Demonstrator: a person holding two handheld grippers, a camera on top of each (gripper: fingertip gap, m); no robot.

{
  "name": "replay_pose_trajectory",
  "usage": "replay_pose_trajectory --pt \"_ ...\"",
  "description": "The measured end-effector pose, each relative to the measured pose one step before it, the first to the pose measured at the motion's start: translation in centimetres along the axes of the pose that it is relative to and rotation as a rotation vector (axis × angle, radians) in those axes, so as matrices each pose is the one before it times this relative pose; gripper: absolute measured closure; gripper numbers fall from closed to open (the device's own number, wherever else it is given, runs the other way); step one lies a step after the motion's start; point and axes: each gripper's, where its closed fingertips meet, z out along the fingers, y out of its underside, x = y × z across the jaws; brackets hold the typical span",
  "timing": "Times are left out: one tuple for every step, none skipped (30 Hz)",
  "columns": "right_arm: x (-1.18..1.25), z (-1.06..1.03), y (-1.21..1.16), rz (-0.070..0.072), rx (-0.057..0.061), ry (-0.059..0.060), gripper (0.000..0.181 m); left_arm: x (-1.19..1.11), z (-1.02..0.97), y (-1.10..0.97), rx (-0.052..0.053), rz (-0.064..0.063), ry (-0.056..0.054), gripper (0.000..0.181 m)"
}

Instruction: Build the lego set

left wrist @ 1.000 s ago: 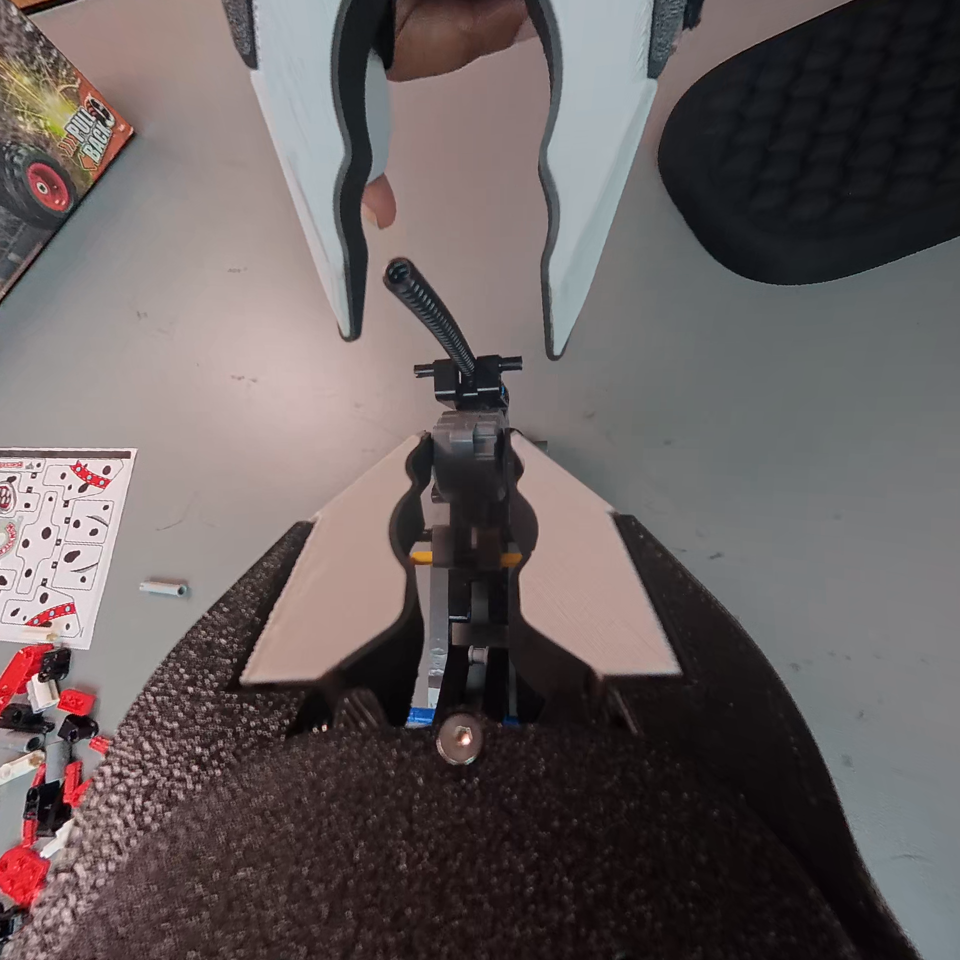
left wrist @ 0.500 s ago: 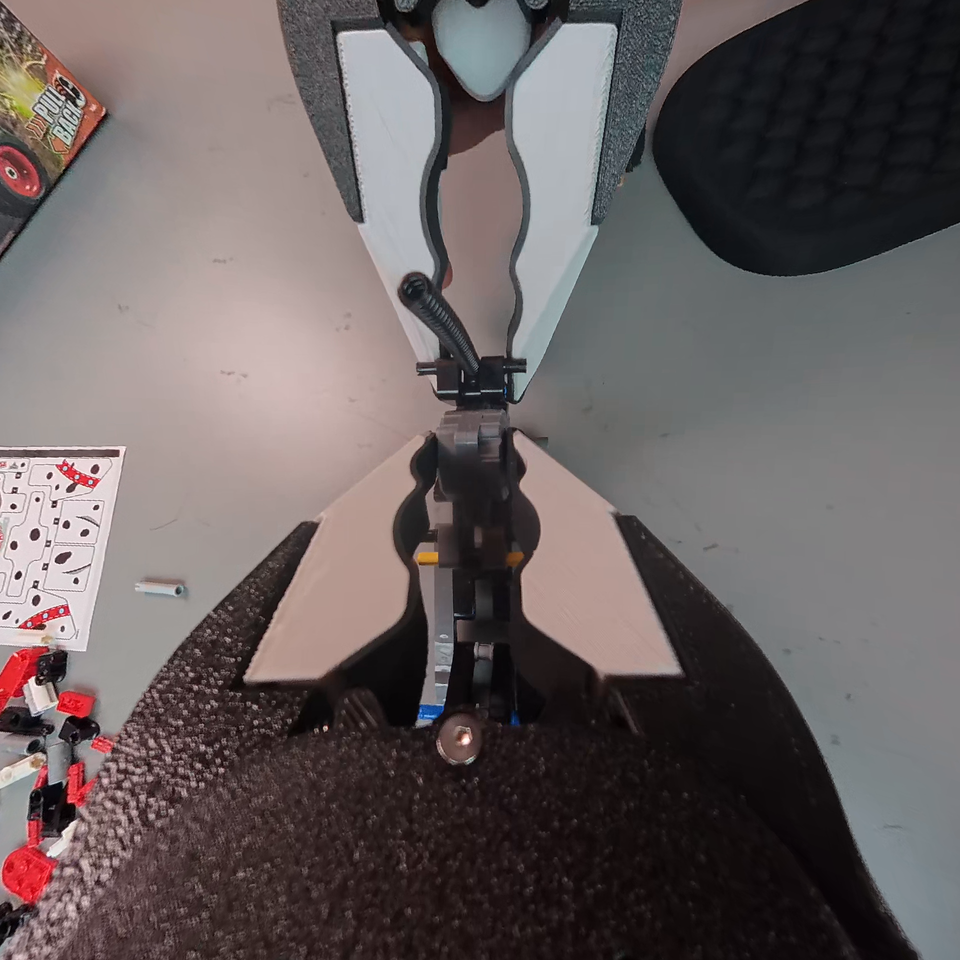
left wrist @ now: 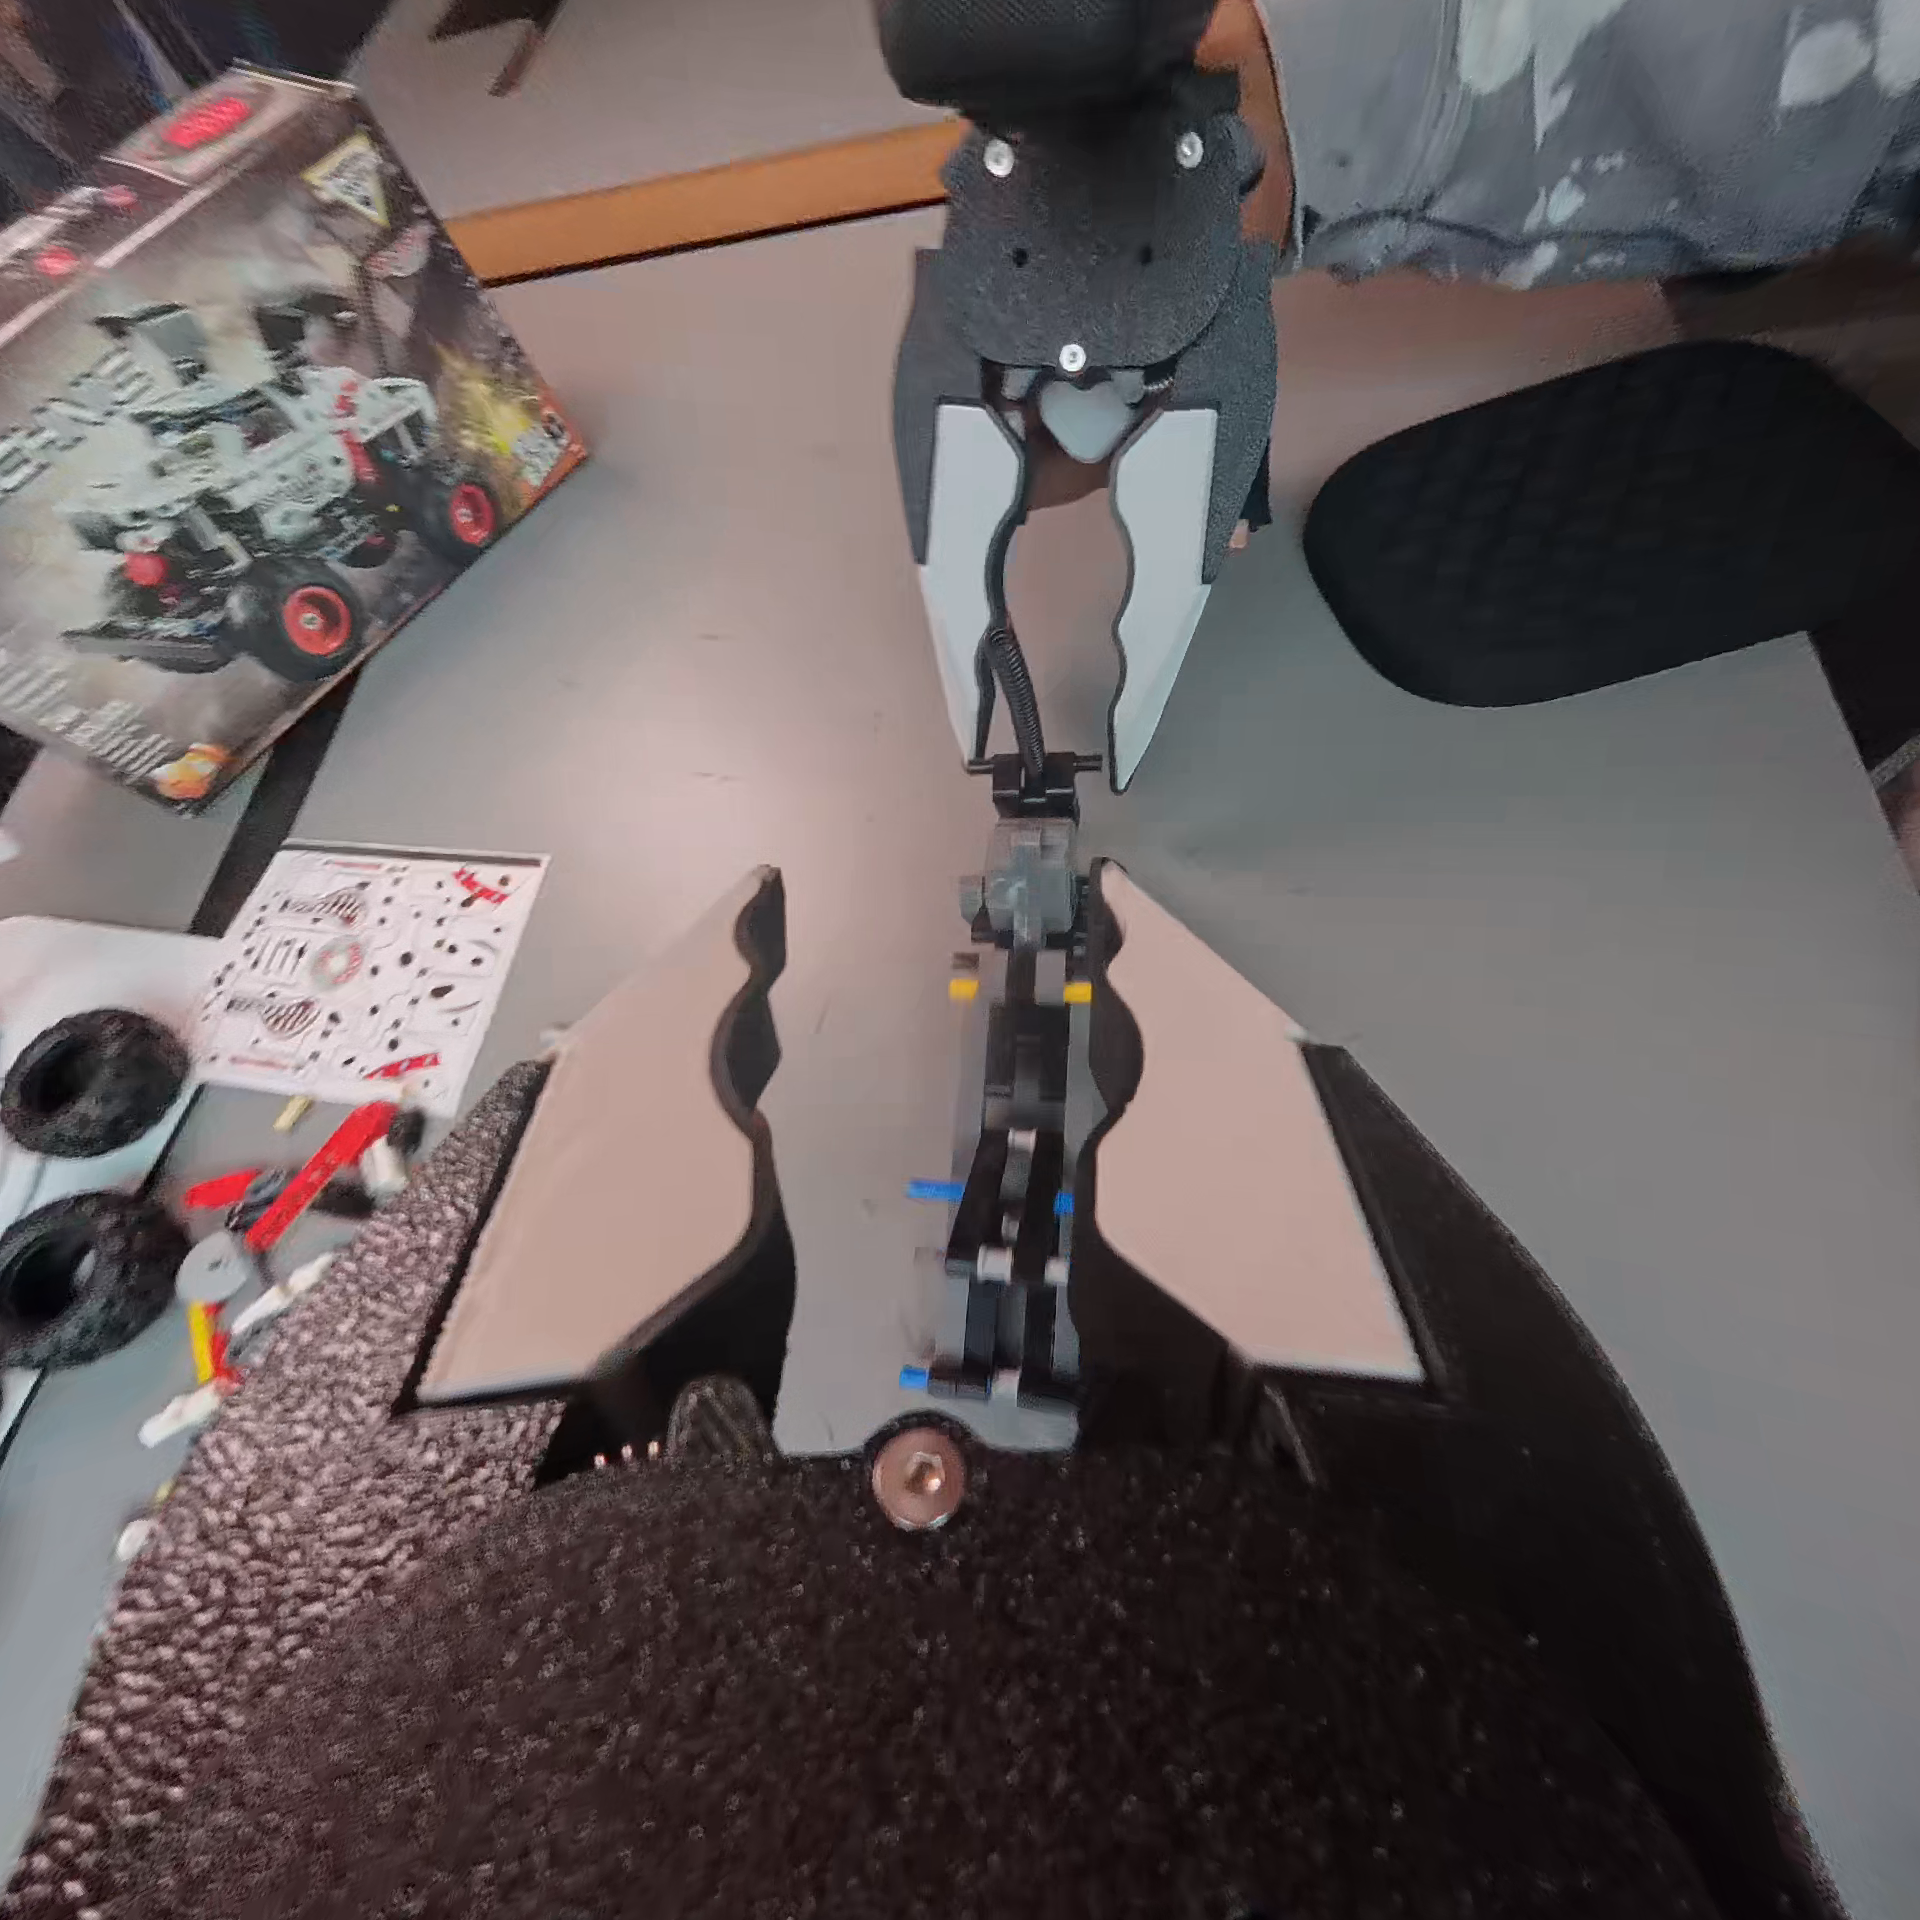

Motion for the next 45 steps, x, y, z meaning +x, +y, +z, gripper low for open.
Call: replay_pose_trajectory --pt "0.016 -0.336 0.368 0.0212 0.0229 0.0094 0.135 -0.444 -2.114 0.17 0.0212 -0.0248 -0.0238 0.122" --pt "-0.053 -0.36 0.297 0.0221 0.024 0.0082 0.133 -0.175 -1.923 0.734 0.0091 -0.0308 -0.0119 0.121" --pt "-0.176 -0.329 0.276 0.0242 0.0201 0.0047 0.131 0.034 -1.584 1.392 -0.0081 -0.0357 -0.0026 0.12" --pt "-0.249 -0.221 0.176 0.0211 0.0185 0.0046 0.128 0.032 -1.08 2.037 -0.0276 -0.036 -0.0036 0.118" --pt "-0.186 -0.088 0.023 0.0105 0.0204 0.0103 0.127 -0.075 -0.5 2.396 -0.0381 -0.0341 -0.0088 0.115" --pt "-0.209 0.077 -0.222 0.0032 0.0256 0.0084 0.126 -0.051 0.067 2.353 -0.0371 -0.0356 -0.0061 0.112" --pt "-0.187 0.271 -0.449 0.0046 0.0264 0.0009 0.124 0.102 0.485 1.928 -0.0273 -0.0355 0.0036 0.109" --pt "-0.016 0.45 -0.522 0.0041 0.0191 0.0033 0.122 0.193 0.733 1.299 -0.0147 -0.0259 0.0093 0.107" --pt "0.213 0.61 -0.36 -0.0015 0.0008 0.0089 0.12 0.157 0.817 0.796 -0.0121 -0.0106 0.0083 0.104" --pt "0.376 0.68 -0.115 -0.0093 -0.0173 0.016 0.118 0.098 0.774 0.451 -0.0206 0.0039 0.0043 0.103" --pt "0.159 0.676 -0.061 -0.0085 -0.0189 0.0011 0.116 0.082 0.689 0.195 -0.0262 0.016 0.0025 0.102" --pt "-0.069 0.622 -0.249 -0.0023 -0.0048 -0.0134 0.116 0.108 0.586 -0.05 -0.0207 0.0212 0.0026 0.104" --pt "-0.06 0.548 -0.286 0.0004 -0.0009 -0.0136 0.119 0.022 0.524 -0.107 -0.0178 0.0215 -0.0011 0.11" --pt "-0.006 0.448 -0.251 -0.0053 -0.0028 -0.0098 0.126 -0.236 0.479 0.054 -0.0244 0.0224 -0.0154 0.12" --pt "-0.091 0.302 -0.389 -0.0137 0.0055 -0.0151 0.135 -0.257 0.281 0.008 -0.0164 0.0158 -0.0108 0.124" --pt "0.025 0.164 -0.293 -0.0047 -0.0013 -0.0135 0.137 -0.38 0.081 -0.011 -0.0091 0.0049 -0.0078 0.127" --pt "0.507 0.156 -0.002 -0.0039 -0.018 0.0067 0.137 -0.453 0.034 0.053 -0.0054 -0.003 -0.0042 0.126" --pt "0.565 0.101 -0.1 -0.0057 -0.008 0.0021 0.137 -0.411 0.029 0.012 0.0037 -0.0068 0.0028 0.129" --pt "0.681 0.15 -0.088 0.005 -0.0062 -0.0022 0.137 -0.54 0.065 -0.007 0.008 -0.0061 0.0002 0.129" --pt "0.726 0.166 -0.136 0.011 -0.0028 -0.0061 0.137 -0.564 0.103 -0.03 0.0078 -0.0081 0.0033 0.127" --pt "0.77 0.182 -0.159 0.0102 -0.0002 -0.0038 0.137 -0.643 0.091 -0.042 0.0065 -0.0097 0.0006 0.129" --pt "0.708 0.195 -0.197 0.0088 0.002 -0.0037 0.137 -0.682 0.094 -0.045 0.0049 -0.009 -0.0042 0.128" --pt "0.581 0.18 -0.177 0.0068 0.0025 -0.0035 0.137 -0.607 0.062 -0.016 0.0023 -0.0085 -0.0047 0.128" --pt "0.549 0.164 -0.161 0.0053 0.0028 0.0029 0.137 -0.536 0.017 0.007 0.0004 -0.0061 -0.0065 0.129" --pt "0.478 0.14 -0.155 0.0074 0.0073 0.0056 0.137 -0.421 0.012 0.01 -0.0001 -0.0049 -0.0053 0.127" --pt "0.317 0.108 -0.094 0.0066 0.0093 0.0035 0.137 -0.321 0.003 0.026 0.0003 -0.0054 -0.0045 0.128" --pt "0.301 0.037 -0.082 0.0044 0.0132 0.0092 0.138 -0.228 -0.011 0.017 0.0008 -0.004 -0.0042 0.128" --pt "0.233 -0.012 -0.018 0.004 0.0111 0.0108 0.137 -0.089 -0.027 0.025 0.0009 -0.0003 -0.003 0.129" --pt "0.179 -0.029 0.035 0.0037 0.0049 0.0104 0.135 -0.015 -0.017 0.008 0.0007 0.0037 -0.0043 0.129" --pt "0.157 -0.058 0.084 0.0014 0.0004 0.0112 0.13 -0.027 -0.008 -0.003 0.0007 0.005 -0.0065 0.128" --pt "0.054 -0.093 0.086 0.0005 -0.0007 0.0065 0.126 -0.054 -0.031 -0.01 0.0009 0.0034 -0.0082 0.127" --pt "-0.003 -0.136 0.08 -0.0009 -0.0003 0.0036 0.123 -0.08 -0.075 -0.019 0.0031 0.0001 -0.0075 0.126" --pt "0.078 -0.188 0.056 -0.0014 0.0016 0.0092 0.12 -0.042 -0.171 -0.097 0.0109 -0.0039 -0.0022 0.124" --pt "0.15 -0.234 0.047 0.0 0.0024 0.011 0.116 -0.01 -0.342 -0.258 0.0237 -0.0083 0.0019 0.123" --pt "0.137 -0.309 -0.041 0.0031 0.0097 0.0098 0.112 -0.038 -0.526 -0.453 0.0374 -0.0114 -0.0002 0.121" --pt "0.06 -0.401 -0.146 0.002 0.0183 0.0051 0.107 -0.11 -0.687 -0.611 0.0499 -0.0119 -0.0056 0.12" --pt "0.103 -0.475 -0.281 0.0032 0.026 0.0059 0.104 -0.253 -0.795 -0.767 0.0605 -0.0126 -0.0154 0.119" --pt "0.042 -0.545 -0.466 0.0082 0.0361 -0.0026 0.102 -0.424 -0.844 -0.912 0.0706 -0.0152 -0.0288 0.118" --pt "-0.023 -0.639 -0.792 0.0166 0.0563 -0.0098 0.102 -0.571 -0.859 -1.037 0.0805 -0.0186 -0.0403 0.117" --pt "0.027 -0.674 -1.008 0.0197 0.0682 -0.0088 0.102 -0.616 -0.817 -1.083 0.0851 -0.0202 -0.0457 0.117" --pt "0.053 -0.637 -0.899 0.0178 0.0577 -0.008 0.102 -0.601 -0.744 -1.019 0.0795 -0.016 -0.0478 0.117" --pt "0.117 -0.561 -0.741 0.0177 0.0469 -0.0043 0.102 -0.625 -0.639 -0.857 0.0654 -0.0061 -0.0513 0.117" --pt "0.254 -0.49 -0.778 0.0198 0.0527 0.0033 0.102 -0.702 -0.538 -0.763 0.0531 0.0045 -0.0572 0.117" --pt "0.35 -0.467 -0.882 0.0248 0.0645 0.0066 0.103 -0.686 -0.435 -0.744 0.0483 0.0107 -0.0568 0.117" --pt "0.492 -0.434 -0.864 0.0267 0.0679 0.0125 0.105 -0.517 -0.309 -0.691 0.0422 0.0086 -0.0444 0.117"
